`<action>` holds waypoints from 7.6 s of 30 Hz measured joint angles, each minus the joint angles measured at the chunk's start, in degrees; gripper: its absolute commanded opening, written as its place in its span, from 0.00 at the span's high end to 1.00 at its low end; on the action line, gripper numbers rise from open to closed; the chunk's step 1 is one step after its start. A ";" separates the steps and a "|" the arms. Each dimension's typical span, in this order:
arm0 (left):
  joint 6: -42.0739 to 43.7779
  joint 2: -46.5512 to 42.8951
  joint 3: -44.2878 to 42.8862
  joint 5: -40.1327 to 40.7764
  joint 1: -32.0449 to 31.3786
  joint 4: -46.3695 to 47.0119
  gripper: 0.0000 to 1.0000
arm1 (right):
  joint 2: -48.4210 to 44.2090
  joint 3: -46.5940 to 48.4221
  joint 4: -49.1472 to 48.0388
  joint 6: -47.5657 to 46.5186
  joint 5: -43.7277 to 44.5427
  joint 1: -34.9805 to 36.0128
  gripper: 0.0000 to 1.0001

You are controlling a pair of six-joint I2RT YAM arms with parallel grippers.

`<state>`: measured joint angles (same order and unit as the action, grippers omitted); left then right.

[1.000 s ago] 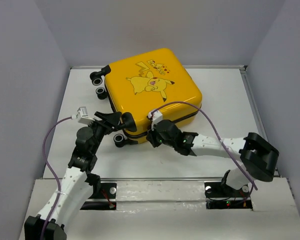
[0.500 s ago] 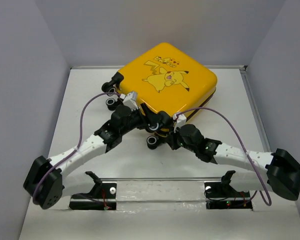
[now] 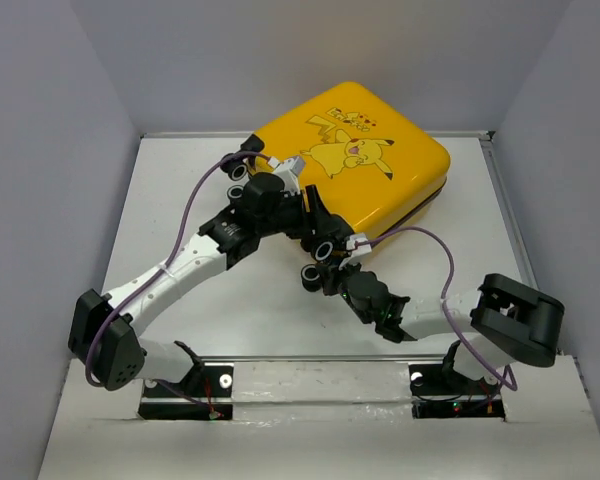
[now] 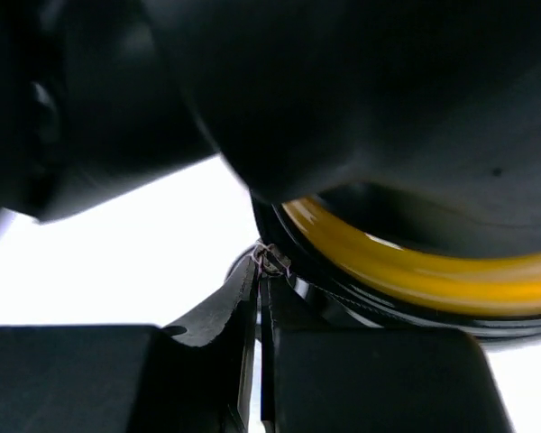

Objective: Pack the luggage

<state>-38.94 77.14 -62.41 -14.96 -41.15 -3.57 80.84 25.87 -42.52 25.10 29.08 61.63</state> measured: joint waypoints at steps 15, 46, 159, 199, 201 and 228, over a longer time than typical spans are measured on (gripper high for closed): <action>21.64 -14.08 -8.68 13.07 21.40 -12.17 0.01 | -9.07 -8.85 -6.29 7.80 -3.69 3.67 0.93; 43.98 24.57 -27.08 7.45 31.30 -15.23 0.39 | -13.62 -7.91 2.16 8.52 -6.88 3.32 0.93; 9.66 -28.02 25.42 -0.02 4.74 -0.13 0.02 | -50.36 5.99 60.08 12.31 -5.16 -19.37 0.88; -5.88 -20.90 31.26 7.15 2.51 19.43 0.34 | -36.35 -14.67 20.72 1.73 -38.77 -59.84 0.33; -6.40 -20.74 31.26 7.41 2.51 20.31 0.43 | -34.67 -14.67 17.35 0.33 -40.68 -60.17 0.39; -7.02 -20.85 31.17 9.01 2.64 21.35 0.20 | -30.88 -13.77 11.54 2.93 -38.56 -62.03 0.27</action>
<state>-45.95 56.29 -31.24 -5.96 -38.50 17.78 49.95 12.10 -30.98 28.03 -9.47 -0.40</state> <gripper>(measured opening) 0.500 0.733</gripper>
